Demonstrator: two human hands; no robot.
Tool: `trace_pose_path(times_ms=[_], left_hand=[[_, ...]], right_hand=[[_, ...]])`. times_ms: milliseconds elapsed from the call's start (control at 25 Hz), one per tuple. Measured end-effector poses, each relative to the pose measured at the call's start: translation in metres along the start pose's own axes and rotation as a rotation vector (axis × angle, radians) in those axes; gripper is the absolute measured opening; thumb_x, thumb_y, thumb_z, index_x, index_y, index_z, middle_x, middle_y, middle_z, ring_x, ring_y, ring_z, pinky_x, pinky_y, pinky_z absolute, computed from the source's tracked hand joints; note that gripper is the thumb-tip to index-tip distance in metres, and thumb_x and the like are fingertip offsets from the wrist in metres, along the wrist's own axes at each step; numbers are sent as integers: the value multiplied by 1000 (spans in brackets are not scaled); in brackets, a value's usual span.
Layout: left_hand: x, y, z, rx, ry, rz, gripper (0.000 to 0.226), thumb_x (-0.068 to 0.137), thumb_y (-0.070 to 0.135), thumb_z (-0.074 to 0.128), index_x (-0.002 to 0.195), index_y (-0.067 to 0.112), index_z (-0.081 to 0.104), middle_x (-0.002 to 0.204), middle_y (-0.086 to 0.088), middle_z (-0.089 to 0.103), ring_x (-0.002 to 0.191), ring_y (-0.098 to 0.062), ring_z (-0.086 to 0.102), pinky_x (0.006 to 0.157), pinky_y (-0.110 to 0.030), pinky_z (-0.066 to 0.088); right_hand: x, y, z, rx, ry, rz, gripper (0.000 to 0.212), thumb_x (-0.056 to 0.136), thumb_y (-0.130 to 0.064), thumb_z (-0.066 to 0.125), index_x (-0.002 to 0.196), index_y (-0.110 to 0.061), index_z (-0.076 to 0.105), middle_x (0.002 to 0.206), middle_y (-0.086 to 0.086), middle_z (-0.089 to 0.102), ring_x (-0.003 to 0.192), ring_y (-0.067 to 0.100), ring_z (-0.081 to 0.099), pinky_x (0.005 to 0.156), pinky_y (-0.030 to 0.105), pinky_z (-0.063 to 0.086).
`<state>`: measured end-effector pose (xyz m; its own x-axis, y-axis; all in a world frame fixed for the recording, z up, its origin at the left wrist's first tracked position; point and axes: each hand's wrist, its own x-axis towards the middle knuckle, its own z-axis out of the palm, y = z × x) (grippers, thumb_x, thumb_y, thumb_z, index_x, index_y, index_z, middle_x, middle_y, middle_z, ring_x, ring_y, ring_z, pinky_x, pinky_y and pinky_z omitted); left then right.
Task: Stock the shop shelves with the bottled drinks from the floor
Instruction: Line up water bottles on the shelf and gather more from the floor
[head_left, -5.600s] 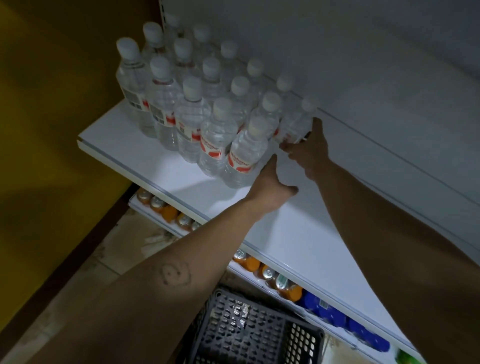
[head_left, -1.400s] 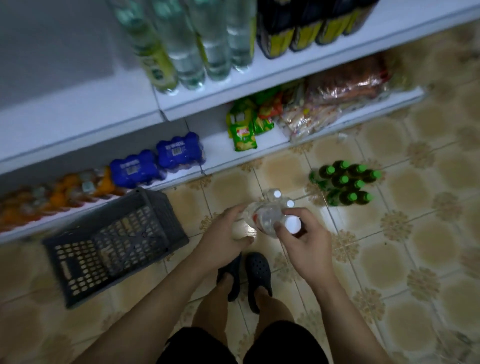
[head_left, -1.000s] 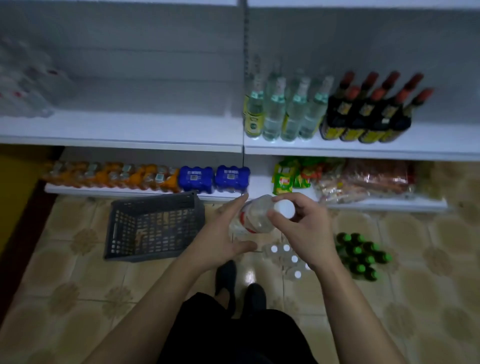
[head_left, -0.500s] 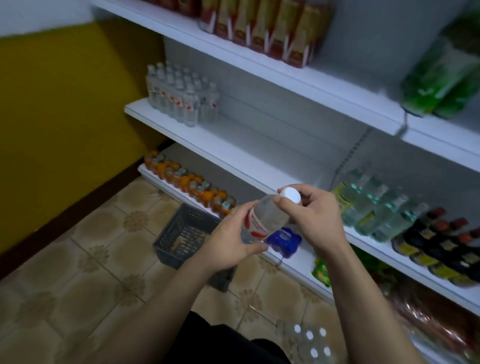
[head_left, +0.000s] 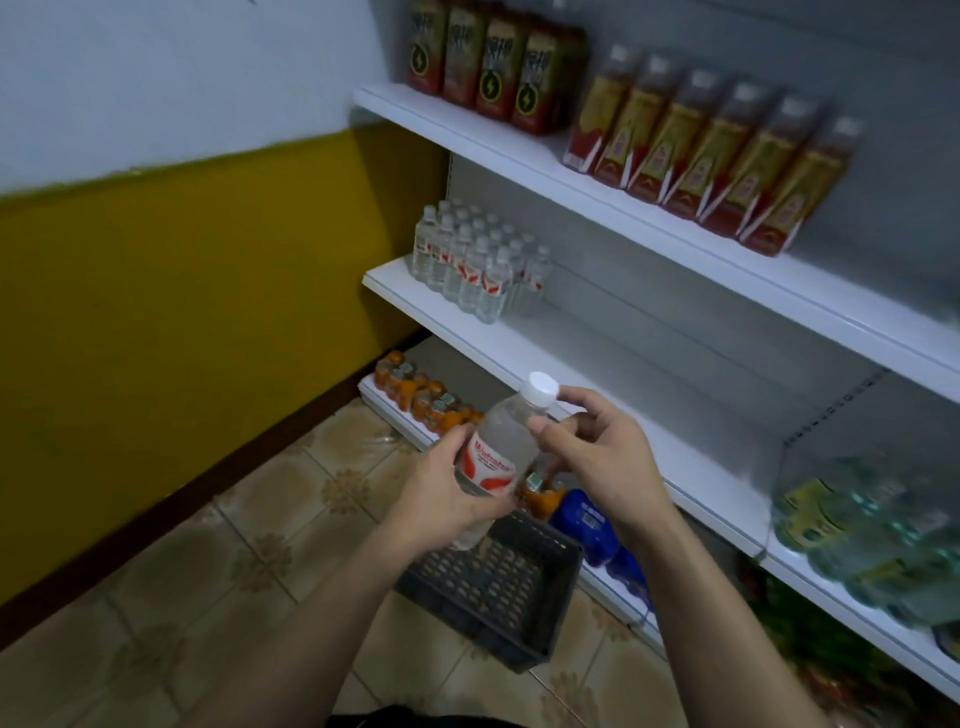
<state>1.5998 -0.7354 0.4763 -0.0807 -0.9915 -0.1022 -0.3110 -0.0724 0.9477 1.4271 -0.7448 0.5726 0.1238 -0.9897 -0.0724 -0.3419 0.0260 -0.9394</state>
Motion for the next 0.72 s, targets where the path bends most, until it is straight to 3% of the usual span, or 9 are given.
trace_pose_path(times_ms=[120,280,360,520,720], left_hand=[[8,-8,-17,-86,47,-53,65,62,38,88,118,40,54,108,17,67,100,-2,64,88,-31,55],[19,-11,-26,-124,81,-70,63,63,38,87,116,44,53,106,19,66,98,0,63,80,-23,53],[33,-8,-26,-111,61,-71,64,64,34,87,117,45,52,108,19,66,99,1,64,82,-25,53],[76,-5,-20,-66,41,-59,68,60,42,87,118,43,52,110,17,67,103,-4,65,89,-34,56],[124,1,-2,13,55,-17,67,60,46,85,118,37,53,108,14,66,100,-8,66,82,-25,58]], right_hand=[[13,14,18,-117,-79,70,55,85,-35,71,134,-27,48,98,-6,67,88,7,66,77,26,58],[40,21,32,-194,-221,98,81,69,-59,70,139,-28,44,120,-17,59,104,2,61,86,25,55],[57,23,37,-190,-232,69,84,65,-63,69,138,-28,45,121,-18,60,106,1,60,85,22,53],[94,35,28,-149,-182,31,80,65,-65,68,135,-30,49,117,-22,61,101,-4,61,70,11,49],[137,59,1,-77,-161,74,73,71,-59,72,134,-30,48,114,-22,58,102,-2,59,80,16,51]])
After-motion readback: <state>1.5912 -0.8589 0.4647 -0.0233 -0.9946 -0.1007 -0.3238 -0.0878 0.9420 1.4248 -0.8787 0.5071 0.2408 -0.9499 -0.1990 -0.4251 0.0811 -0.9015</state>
